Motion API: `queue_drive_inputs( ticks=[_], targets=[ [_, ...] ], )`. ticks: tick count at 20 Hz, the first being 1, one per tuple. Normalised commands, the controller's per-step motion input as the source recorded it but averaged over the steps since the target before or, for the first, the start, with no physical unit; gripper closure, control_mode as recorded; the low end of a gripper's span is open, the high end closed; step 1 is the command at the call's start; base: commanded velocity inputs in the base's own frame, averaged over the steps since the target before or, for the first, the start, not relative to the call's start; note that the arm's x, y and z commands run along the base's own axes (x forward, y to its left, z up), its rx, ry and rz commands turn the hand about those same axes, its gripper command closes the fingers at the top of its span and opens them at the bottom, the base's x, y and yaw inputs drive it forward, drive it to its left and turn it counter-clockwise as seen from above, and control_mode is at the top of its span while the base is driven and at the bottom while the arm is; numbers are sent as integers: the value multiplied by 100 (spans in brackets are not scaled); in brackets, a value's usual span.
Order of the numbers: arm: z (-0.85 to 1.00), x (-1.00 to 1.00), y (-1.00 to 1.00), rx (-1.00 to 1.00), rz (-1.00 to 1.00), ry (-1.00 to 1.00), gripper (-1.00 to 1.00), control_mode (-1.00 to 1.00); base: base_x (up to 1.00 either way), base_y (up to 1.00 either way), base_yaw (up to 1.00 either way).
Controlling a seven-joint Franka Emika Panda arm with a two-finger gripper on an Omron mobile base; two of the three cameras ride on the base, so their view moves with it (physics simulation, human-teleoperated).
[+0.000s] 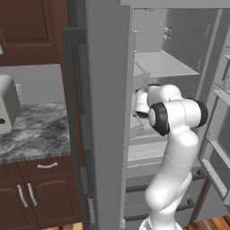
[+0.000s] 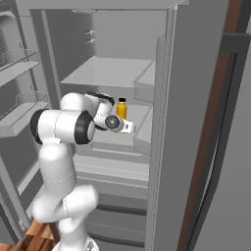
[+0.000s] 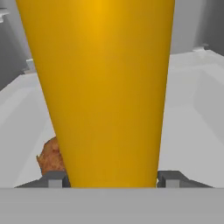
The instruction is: Place the mustard and mayonnaise from the counter to the top shelf of the fridge. If the existing items in the fridge are on the top shelf, move them to other shelves.
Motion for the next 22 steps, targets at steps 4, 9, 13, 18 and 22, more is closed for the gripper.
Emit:
queue_drive_inputs(
  ticks=[4, 9, 13, 18, 22],
  targets=[
    [-32, 0, 0, 0, 0, -14, 100, -100, 0, 0, 0],
    [0, 0, 0, 0, 0, 0, 100, -100, 0, 0, 0],
    [24, -5, 0, 0, 0, -9, -100, -100, 0, 0, 0],
    [57, -19, 0, 0, 0, -10, -100, -100, 0, 0, 0],
    [71, -36, -3, 0, 0, -10, -100, -100, 0, 0, 0]
  ],
)
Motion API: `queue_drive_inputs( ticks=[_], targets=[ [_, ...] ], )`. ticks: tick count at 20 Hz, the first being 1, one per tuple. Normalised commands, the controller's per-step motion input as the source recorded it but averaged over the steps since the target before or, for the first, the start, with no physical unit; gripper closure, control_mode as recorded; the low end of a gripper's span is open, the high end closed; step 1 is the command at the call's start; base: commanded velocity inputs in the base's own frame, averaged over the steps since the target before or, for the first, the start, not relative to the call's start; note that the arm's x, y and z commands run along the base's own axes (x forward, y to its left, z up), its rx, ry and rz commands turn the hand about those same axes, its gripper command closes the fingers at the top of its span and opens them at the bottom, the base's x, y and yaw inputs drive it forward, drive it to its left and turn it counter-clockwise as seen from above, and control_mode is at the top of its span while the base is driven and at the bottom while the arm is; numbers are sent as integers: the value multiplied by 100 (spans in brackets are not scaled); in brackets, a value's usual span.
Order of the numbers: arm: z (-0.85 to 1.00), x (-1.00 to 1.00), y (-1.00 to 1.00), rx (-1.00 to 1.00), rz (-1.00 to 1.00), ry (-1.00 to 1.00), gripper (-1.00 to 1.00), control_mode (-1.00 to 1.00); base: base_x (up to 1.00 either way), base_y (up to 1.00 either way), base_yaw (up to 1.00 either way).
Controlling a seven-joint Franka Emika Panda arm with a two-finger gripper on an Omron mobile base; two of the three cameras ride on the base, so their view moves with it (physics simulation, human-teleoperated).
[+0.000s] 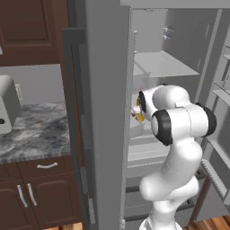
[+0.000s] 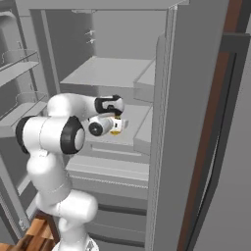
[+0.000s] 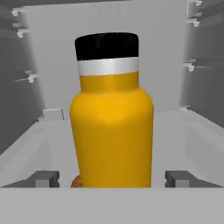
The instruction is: Place the mustard and mayonnaise from the counter to the top shelf of the fridge. If the existing items in the fridge are on the top shelf, move them to other shelves.
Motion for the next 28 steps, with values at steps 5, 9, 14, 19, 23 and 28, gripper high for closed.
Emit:
queue_drive_inputs(
  ticks=[5, 9, 14, 19, 23, 28],
  targets=[
    [75, -47, -8, 0, 0, -10, -100, -100, 0, 0, 0],
    [97, -76, -4, 0, 0, -11, -100, -100, 0, 0, 0],
    [89, -100, -18, 0, 0, -6, -100, -100, 0, 0, 0],
    [67, -100, -52, 2, -1, 0, -100, -100, 0, 0, 0],
    [55, -100, -77, 4, 0, 0, -100, -100, 0, 0, 0],
    [70, -100, -79, 5, 0, 0, -100, -100, 0, 0, 0]
  ],
)
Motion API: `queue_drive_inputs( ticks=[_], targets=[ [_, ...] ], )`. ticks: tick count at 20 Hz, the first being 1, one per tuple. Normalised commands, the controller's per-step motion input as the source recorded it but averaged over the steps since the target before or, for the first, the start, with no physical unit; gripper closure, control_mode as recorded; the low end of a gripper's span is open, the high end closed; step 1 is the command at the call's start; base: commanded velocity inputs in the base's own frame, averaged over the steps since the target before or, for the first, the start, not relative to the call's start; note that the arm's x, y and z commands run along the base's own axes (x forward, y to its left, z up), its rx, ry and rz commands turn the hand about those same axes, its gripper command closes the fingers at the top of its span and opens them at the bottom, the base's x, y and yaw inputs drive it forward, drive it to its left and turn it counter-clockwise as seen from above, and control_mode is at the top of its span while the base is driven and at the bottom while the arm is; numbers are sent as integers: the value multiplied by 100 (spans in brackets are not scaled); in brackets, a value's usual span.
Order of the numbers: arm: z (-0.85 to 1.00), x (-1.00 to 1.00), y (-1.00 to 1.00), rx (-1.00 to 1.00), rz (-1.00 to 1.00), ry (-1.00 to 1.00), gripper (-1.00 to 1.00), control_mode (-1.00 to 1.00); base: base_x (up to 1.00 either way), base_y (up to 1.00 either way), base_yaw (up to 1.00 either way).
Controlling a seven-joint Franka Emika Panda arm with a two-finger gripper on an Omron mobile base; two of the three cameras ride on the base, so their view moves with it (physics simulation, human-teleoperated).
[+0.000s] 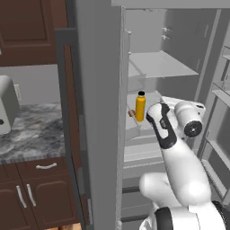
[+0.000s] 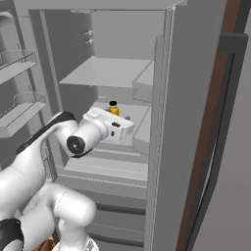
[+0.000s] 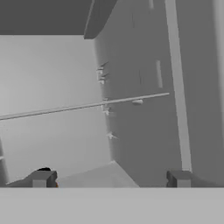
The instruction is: Place the mustard and mayonnaise from the counter to the top shelf of the fridge. If the existing items in the fridge are on the top shelf, move them to other shelves.
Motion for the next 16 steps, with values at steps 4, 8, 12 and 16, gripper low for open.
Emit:
queue_drive_inputs(
  ticks=[4, 8, 12, 16],
  targets=[
    [82, -100, -50, 1, 2, 0, -100, -100, 0, 0, 0],
    [82, -100, -15, 0, 9, 0, -100, -100, 0, 0, 0],
    [76, -100, 0, 0, 14, 6, -100, -100, 0, 0, 0],
    [50, -100, 0, 0, 16, 10, -100, -100, 0, 0, 0]
  ],
)
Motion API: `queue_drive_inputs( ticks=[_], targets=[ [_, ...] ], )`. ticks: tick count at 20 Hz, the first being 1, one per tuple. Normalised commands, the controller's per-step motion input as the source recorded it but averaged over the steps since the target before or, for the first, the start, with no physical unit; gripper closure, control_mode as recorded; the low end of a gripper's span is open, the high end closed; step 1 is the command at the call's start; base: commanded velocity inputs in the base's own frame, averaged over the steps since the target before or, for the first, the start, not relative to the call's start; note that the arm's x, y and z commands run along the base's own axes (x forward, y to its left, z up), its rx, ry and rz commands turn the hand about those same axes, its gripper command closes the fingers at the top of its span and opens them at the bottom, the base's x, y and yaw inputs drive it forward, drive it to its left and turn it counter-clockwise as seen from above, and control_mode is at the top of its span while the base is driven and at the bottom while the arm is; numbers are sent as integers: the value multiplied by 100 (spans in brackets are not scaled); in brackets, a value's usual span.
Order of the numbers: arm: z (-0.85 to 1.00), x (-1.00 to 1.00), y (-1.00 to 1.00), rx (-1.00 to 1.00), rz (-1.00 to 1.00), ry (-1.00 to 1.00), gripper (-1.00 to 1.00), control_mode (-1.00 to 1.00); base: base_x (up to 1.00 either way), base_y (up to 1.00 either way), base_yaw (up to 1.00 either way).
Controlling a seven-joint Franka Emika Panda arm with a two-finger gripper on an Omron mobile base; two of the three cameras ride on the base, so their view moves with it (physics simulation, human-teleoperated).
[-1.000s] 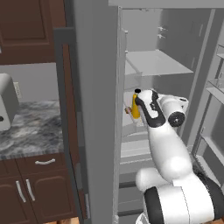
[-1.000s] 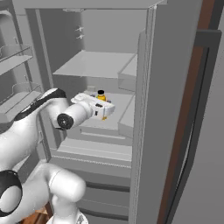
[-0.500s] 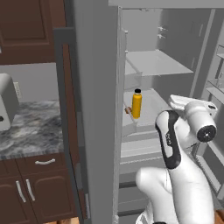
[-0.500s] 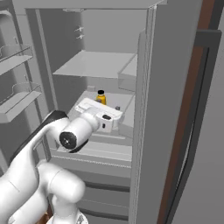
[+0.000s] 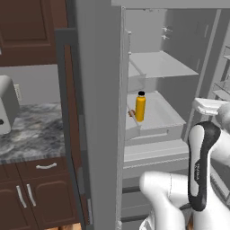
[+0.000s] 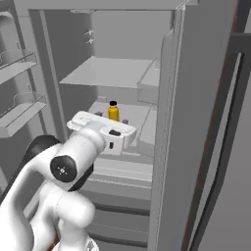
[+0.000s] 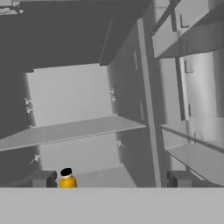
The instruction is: Place the mustard and mayonnaise from the counter to the top shelf of the fridge. If the existing items in the fridge are on the top shelf, move them to other shelves.
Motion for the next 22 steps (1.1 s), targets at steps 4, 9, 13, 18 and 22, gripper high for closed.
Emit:
queue_drive_inputs(
  ticks=[4, 9, 13, 18, 22],
  targets=[
    [24, -100, 25, 0, 12, 30, -100, -100, 0, 0, 0],
    [7, -100, 55, -4, 3, 48, -100, -100, 0, 0, 0],
    [0, -64, 52, -7, 0, 26, -100, -100, 0, 0, 0],
    [0, 1, 4, 0, 0, 0, -100, -100, 0, 0, 0],
    [-3, -25, 0, 0, 0, 10, -100, -100, 0, 0, 0]
  ],
)
